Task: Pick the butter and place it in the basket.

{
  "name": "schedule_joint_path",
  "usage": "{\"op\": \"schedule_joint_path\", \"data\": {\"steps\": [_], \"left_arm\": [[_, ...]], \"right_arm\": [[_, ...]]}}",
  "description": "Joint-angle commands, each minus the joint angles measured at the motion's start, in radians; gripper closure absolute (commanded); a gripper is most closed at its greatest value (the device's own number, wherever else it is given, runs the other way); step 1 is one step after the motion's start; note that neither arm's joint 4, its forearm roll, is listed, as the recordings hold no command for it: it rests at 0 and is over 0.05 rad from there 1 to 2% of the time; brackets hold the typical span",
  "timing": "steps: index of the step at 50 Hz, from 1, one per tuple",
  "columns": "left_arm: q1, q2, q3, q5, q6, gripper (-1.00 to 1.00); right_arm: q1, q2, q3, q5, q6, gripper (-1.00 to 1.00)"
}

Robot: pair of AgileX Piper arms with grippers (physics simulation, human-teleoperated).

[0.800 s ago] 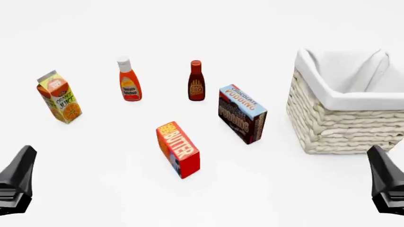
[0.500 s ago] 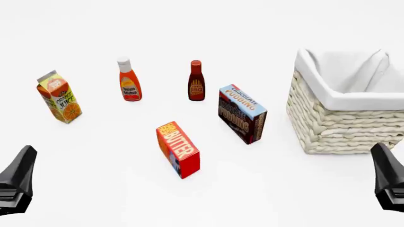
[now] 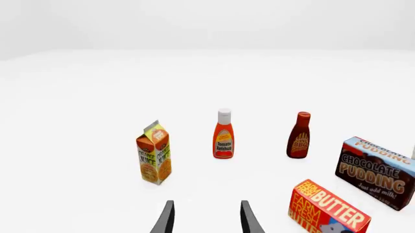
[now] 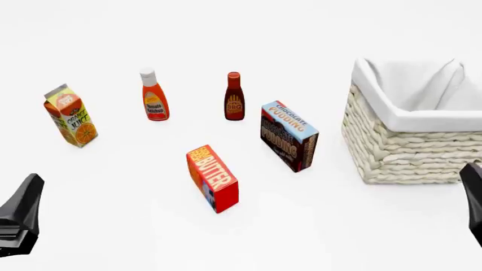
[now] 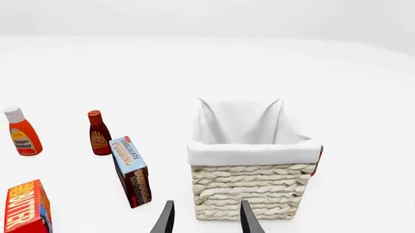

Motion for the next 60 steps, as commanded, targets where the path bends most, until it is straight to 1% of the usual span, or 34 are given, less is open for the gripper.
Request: {"op": "schedule_joint_path", "data": {"steps": [1,7,19,20,38,51,60], "left_arm": [[0.0,0.0,0.0,0.0,0.0,-1.0],[0.0,0.0,0.0,0.0,0.0,-1.0],[0.0,0.0,0.0,0.0,0.0,-1.0],[0.0,0.0,0.0,0.0,0.0,-1.0],[0.0,0.0,0.0,0.0,0.0,-1.0],[0.0,0.0,0.0,0.0,0.0,-1.0],[0.0,0.0,0.0,0.0,0.0,-1.0]], "right_arm": [[0.03,0.0,-0.055,0.084,-0.033,-1.0],[0.048,0.0,-0.082,0.12,-0.041,-1.0],[0.061,0.014,-0.104,0.133,-0.044,-1.0],[0.079,0.035,-0.132,0.151,-0.048,-1.0],[0.106,0.127,-0.178,0.142,-0.061,-1.0],[0.126,0.178,-0.215,0.15,-0.083,-1.0],[0.15,0.237,-0.281,0.177,-0.106,-1.0]]}}
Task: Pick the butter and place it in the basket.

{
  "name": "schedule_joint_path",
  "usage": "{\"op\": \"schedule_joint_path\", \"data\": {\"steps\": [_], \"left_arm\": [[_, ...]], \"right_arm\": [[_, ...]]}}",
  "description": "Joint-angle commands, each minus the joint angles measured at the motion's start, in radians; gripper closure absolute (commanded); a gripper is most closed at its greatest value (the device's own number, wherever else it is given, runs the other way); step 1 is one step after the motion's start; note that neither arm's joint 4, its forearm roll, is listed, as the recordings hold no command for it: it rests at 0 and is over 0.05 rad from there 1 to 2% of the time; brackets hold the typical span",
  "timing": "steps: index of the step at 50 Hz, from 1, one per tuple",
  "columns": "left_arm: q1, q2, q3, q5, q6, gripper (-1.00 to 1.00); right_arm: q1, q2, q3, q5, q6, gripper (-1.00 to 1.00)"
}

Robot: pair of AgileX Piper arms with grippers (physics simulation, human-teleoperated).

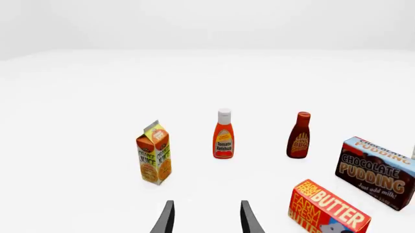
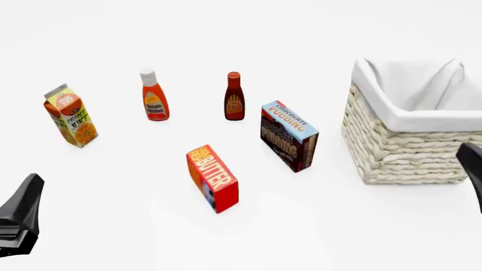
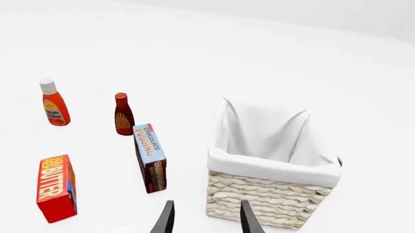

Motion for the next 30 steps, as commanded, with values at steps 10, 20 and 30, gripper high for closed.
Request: {"op": "schedule_joint_path", "data": {"steps": [10,20,30], "left_arm": [[0.0,0.0,0.0,0.0,0.0,-1.0],[0.0,0.0,0.0,0.0,0.0,-1.0],[0.0,0.0,0.0,0.0,0.0,-1.0]], "right_arm": [[0.052,0.108,-0.11,0.039,-0.042,-1.0],[0.084,0.148,-0.15,0.054,-0.058,-1.0],[0.128,0.181,-0.197,0.079,-0.069,-1.0]]}}
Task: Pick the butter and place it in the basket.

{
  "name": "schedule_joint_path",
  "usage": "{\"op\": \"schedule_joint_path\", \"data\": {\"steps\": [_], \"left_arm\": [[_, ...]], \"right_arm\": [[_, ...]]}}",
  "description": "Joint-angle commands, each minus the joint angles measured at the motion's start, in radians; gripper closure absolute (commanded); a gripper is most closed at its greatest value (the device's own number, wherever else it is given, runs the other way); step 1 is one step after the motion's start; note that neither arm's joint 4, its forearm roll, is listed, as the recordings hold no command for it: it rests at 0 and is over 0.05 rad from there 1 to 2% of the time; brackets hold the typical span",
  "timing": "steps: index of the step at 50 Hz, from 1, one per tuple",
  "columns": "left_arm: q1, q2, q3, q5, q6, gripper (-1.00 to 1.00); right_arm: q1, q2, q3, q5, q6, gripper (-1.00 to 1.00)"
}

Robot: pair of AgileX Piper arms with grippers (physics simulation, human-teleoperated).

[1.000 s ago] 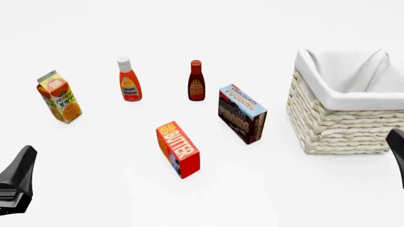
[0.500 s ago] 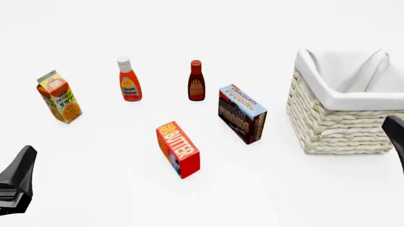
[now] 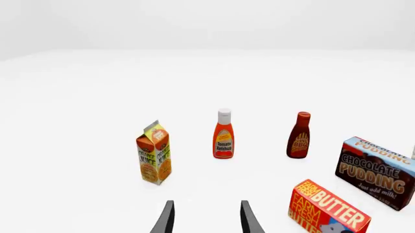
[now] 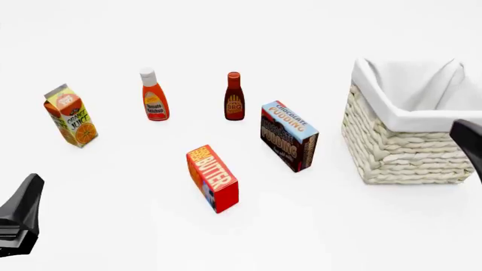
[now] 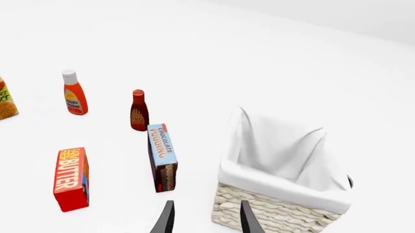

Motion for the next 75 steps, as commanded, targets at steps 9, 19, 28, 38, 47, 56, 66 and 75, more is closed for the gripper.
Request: {"op": "schedule_joint_path", "data": {"steps": [9,19,28,38,47,56,66,75], "left_arm": [[0.0,0.0,0.0,0.0,0.0,-1.0],[0.0,0.0,0.0,0.0,0.0,-1.0],[0.0,0.0,0.0,0.0,0.0,-1.0],[0.0,0.0,0.0,0.0,0.0,-1.0],[0.0,0.0,0.0,0.0,0.0,-1.0],[0.0,0.0,0.0,0.0,0.0,-1.0],[0.0,0.0,0.0,0.0,0.0,-1.0],[0.0,0.0,0.0,0.0,0.0,-1.0]], "right_arm": [[0.087,0.076,-0.097,0.046,-0.035,-1.0],[0.121,0.137,-0.144,0.05,-0.056,-1.0],[0.141,0.18,-0.179,0.044,-0.07,-1.0],[0.158,0.218,-0.214,0.044,-0.081,-1.0],[0.186,0.26,-0.247,0.047,-0.097,-1.0],[0.21,0.319,-0.282,0.05,-0.092,-1.0],[0.243,0.383,-0.317,0.049,-0.094,-1.0],[0.271,0.446,-0.356,0.053,-0.099,-1.0]]}}
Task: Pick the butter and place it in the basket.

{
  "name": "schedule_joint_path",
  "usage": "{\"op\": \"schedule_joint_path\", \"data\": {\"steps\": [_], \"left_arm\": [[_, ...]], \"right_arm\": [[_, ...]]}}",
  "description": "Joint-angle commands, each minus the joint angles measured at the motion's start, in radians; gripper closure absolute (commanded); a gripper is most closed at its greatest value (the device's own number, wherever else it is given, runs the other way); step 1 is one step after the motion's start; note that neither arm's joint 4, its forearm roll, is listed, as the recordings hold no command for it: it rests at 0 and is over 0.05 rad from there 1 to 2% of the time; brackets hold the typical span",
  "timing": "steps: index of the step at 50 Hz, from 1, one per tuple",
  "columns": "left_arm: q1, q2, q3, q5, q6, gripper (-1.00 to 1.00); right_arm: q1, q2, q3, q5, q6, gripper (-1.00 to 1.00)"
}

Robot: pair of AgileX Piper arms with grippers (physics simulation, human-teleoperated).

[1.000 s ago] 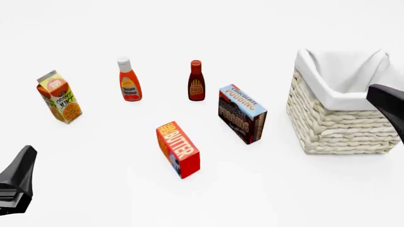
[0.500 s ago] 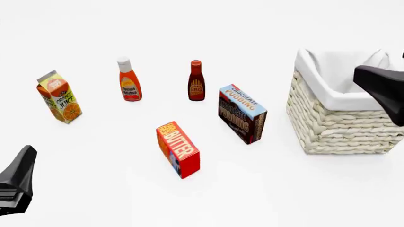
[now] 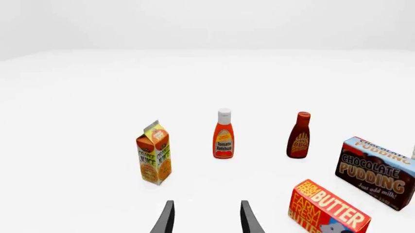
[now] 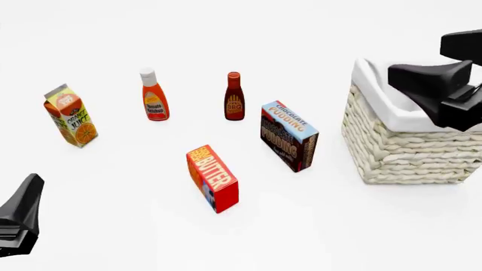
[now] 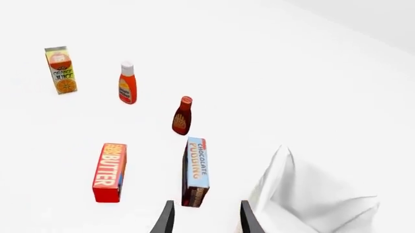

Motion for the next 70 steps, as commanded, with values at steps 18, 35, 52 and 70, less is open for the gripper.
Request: {"op": "schedule_joint_path", "data": {"steps": [18,35,52,70], "left_arm": [[0.0,0.0,0.0,0.0,0.0,-1.0],[0.0,0.0,0.0,0.0,0.0,-1.0],[0.0,0.0,0.0,0.0,0.0,-1.0],[0.0,0.0,0.0,0.0,0.0,-1.0]], "right_arm": [[0.056,0.184,-0.142,0.066,0.026,-1.0],[0.064,0.298,-0.252,0.121,0.092,-1.0],[0.076,0.411,-0.327,0.155,0.174,-1.0],[0.091,0.494,-0.382,0.173,0.221,-1.0]]}}
